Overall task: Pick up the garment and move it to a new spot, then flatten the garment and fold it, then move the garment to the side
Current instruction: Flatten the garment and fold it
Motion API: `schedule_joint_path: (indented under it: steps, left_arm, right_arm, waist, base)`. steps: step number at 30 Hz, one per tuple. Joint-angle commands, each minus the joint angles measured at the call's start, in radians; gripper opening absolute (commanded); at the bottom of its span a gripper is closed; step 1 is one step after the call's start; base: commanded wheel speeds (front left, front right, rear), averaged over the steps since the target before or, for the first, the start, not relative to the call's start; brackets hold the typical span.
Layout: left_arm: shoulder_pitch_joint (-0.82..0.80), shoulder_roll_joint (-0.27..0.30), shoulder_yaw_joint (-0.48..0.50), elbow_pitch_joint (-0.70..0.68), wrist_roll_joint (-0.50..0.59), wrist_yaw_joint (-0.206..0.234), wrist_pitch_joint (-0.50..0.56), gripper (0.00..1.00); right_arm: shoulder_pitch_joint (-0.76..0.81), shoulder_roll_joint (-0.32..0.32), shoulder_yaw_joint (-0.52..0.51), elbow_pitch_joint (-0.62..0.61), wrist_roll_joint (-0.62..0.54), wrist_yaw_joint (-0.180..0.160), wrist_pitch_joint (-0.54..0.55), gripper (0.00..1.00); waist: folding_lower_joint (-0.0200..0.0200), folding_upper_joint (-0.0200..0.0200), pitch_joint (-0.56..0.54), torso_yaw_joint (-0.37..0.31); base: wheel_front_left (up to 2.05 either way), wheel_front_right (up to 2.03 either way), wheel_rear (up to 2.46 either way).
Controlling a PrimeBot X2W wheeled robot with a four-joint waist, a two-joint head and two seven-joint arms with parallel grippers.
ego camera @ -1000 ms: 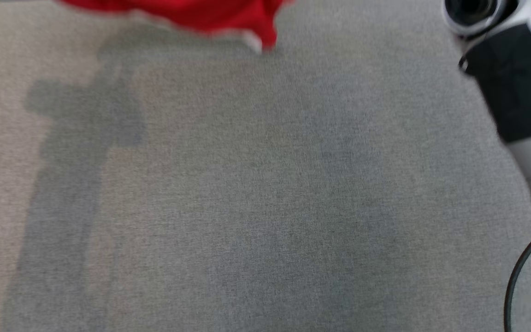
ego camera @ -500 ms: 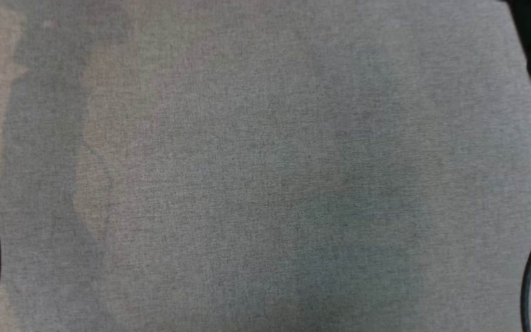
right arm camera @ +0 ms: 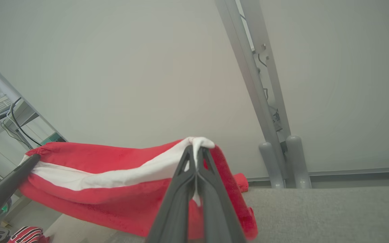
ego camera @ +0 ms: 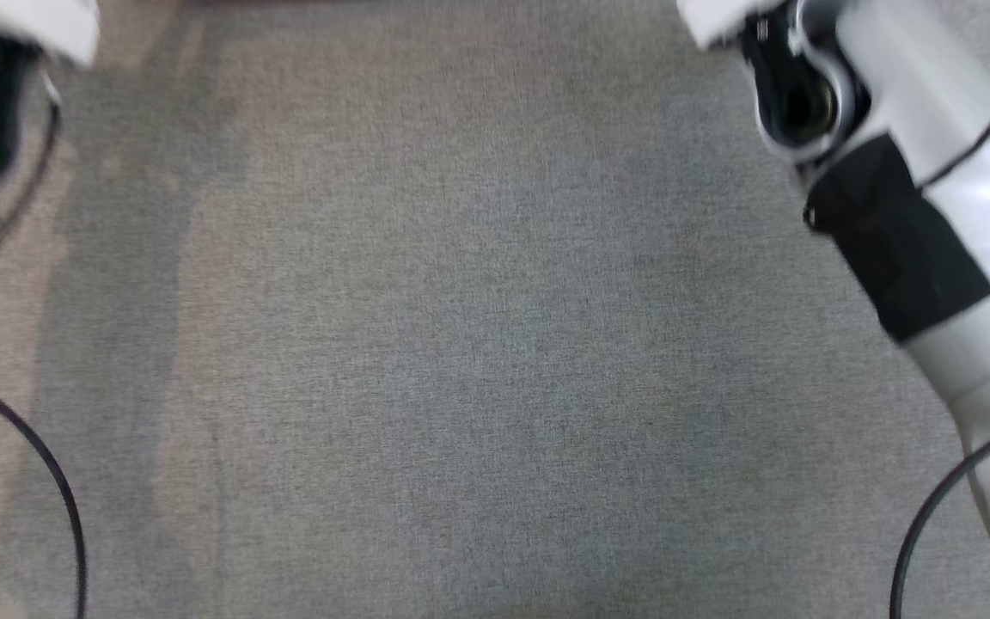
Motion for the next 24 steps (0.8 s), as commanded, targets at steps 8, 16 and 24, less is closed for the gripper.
schedule_joint_path:
  steps: [8,16,24]
  left_arm:
    - [0.394,-0.053,0.208,-0.153,0.075,0.001,-0.004,0.00]
    - [0.739,-0.160,0.382,-0.311,0.166,0.001,-0.004,0.00]
    - [1.025,-0.283,0.473,-0.396,0.229,0.001,-0.004,0.00]
  right_arm:
    - [0.317,-0.141,0.084,-0.201,0.107,0.000,-0.017,0.00]
    - [0.589,-0.228,0.056,-0.379,0.110,0.000,-0.018,0.00]
    - [0.852,-0.299,0.007,-0.541,0.118,0.000,-0.019,0.00]
  waist:
    - [0.0000,0.0000,-0.145,0.032]
    - [0.0000,0.0000,-0.255,0.029]
    - [0.0000,0.0000,-0.356,0.021]
  base:
    - [0.00,0.00,0.00]
    - [0.00,0.00,0.00]
    - [0.00,0.00,0.00]
